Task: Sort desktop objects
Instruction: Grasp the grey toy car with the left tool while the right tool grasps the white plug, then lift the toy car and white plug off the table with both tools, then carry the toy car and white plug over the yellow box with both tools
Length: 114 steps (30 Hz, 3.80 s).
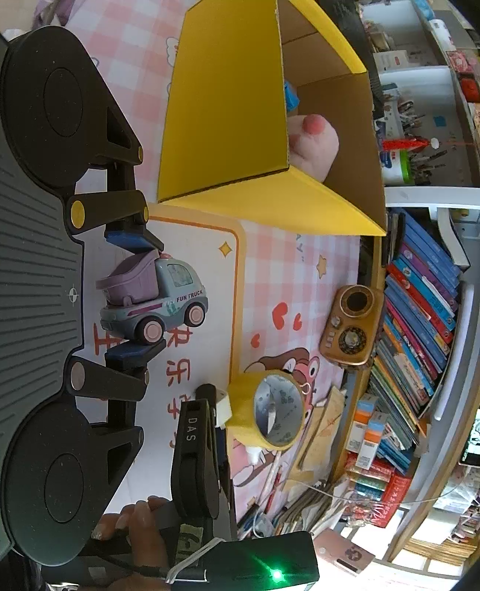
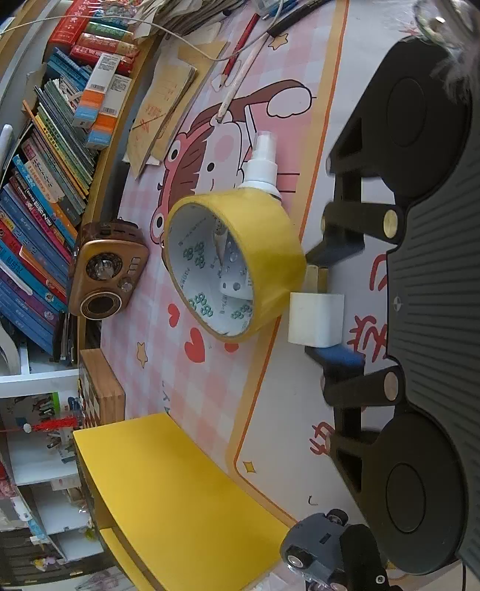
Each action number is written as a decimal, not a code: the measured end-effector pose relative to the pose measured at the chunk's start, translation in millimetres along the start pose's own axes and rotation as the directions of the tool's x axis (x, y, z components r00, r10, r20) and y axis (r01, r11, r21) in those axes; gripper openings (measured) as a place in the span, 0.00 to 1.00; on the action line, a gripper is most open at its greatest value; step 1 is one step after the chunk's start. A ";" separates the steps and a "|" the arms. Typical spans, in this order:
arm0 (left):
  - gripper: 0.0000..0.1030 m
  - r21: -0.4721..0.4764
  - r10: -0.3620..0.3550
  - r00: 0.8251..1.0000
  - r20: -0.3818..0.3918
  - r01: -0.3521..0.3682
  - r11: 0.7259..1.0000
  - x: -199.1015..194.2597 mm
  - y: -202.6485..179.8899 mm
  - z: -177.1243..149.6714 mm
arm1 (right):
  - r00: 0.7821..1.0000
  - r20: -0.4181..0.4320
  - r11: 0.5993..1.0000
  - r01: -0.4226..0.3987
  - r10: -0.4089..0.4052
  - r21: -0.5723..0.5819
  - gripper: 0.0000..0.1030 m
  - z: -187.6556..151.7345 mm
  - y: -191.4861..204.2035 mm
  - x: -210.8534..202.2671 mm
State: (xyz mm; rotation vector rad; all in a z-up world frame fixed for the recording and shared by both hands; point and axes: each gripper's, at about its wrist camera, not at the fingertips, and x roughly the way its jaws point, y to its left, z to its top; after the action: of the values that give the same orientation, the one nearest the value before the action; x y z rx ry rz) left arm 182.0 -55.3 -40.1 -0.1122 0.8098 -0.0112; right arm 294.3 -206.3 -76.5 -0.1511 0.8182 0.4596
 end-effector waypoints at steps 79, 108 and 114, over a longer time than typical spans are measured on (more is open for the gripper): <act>0.42 0.029 -0.124 0.979 0.164 0.121 0.992 -162.7 153.9 -104.5 | 0.994 0.046 0.994 -0.104 0.103 0.017 0.39 -90.8 234.6 -147.0; 0.42 -0.068 -0.090 0.967 0.238 0.110 0.992 -161.9 183.2 -66.5 | 0.984 0.069 0.984 -0.158 0.164 -0.082 0.39 -40.6 248.1 -130.4; 0.42 -0.044 -0.088 0.954 0.288 0.105 0.994 -156.7 175.1 -32.3 | 0.972 0.132 0.980 -0.184 0.193 -0.076 0.39 -0.3 234.1 -126.7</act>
State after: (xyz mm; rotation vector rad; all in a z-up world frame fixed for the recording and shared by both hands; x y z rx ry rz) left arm 44.7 124.0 32.6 -0.2039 0.5144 -0.0624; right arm 113.6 -40.3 26.6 -0.0984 0.6838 0.6681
